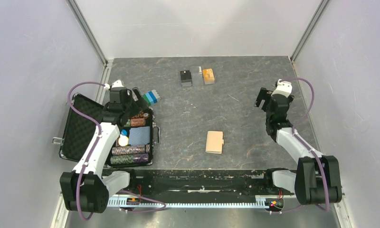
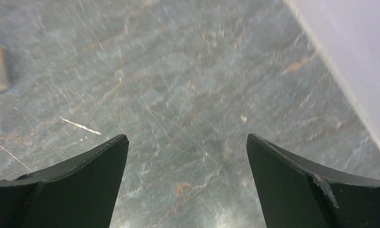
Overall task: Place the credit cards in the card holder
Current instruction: Pick up the card holder from the center of the board.
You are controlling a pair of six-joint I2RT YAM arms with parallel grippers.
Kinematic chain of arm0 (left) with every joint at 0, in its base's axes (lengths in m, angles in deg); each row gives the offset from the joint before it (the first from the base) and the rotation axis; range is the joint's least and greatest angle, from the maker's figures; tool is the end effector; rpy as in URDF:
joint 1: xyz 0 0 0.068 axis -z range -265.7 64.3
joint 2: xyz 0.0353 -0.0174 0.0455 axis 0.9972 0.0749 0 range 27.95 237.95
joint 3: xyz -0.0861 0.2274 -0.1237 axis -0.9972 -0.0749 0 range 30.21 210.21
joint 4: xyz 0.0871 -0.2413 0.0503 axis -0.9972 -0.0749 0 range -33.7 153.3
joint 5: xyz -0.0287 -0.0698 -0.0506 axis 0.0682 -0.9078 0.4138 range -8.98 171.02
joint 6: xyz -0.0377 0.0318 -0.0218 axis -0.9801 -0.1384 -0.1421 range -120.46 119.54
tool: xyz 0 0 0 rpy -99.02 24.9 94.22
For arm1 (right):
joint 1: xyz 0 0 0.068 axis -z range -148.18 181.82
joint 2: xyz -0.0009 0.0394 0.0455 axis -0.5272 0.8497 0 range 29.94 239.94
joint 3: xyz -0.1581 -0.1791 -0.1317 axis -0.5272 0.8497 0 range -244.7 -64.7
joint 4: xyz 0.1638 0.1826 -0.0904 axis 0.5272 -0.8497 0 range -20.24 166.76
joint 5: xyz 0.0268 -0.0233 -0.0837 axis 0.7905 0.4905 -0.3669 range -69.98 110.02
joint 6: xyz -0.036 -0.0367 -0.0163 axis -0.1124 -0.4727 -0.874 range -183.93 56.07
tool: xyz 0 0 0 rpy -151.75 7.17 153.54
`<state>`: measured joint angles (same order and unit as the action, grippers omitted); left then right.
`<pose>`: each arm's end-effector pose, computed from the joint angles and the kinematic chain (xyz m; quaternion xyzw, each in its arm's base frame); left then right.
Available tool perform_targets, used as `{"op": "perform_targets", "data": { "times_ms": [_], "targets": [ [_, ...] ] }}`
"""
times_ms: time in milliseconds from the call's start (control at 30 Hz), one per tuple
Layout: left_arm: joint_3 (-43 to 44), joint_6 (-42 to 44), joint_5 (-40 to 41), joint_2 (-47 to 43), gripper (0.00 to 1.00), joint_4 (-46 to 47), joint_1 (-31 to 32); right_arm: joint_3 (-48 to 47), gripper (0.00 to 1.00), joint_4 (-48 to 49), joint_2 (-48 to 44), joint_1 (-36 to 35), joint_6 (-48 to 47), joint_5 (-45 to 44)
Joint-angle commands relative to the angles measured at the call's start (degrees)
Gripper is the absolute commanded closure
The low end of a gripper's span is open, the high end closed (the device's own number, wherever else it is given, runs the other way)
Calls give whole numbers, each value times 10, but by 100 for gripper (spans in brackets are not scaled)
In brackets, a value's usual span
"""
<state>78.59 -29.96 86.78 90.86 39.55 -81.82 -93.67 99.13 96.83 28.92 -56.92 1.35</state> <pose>0.2376 -0.0126 0.2774 -0.2206 0.8715 -0.0818 0.4303 0.2506 0.0013 0.2242 0.1263 0.7817 -0.0772 0.6058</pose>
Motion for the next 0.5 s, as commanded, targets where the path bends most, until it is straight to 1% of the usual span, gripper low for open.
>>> {"op": "perform_targets", "data": {
  "times_ms": [0,67,133,200,267,367,467],
  "targets": [
    [68,37,-22,-10,0,-76,0,-104,2,-245,60,0,113,-16],
    [81,53,-39,-4,0,-88,-1,-153,2,-301,97,-1,119,29],
    [89,67,-62,5,0,-90,0,-192,2,-346,126,0,93,90],
    [95,73,-103,14,0,-90,-1,-203,2,-367,141,0,92,135],
    [91,72,-153,20,0,-79,0,-191,2,-365,127,0,108,157],
    [73,21,-186,26,0,-54,3,-169,2,-352,104,0,118,193],
    [49,-32,-204,41,0,-29,29,-155,2,-348,93,0,115,255]
  ]
}}
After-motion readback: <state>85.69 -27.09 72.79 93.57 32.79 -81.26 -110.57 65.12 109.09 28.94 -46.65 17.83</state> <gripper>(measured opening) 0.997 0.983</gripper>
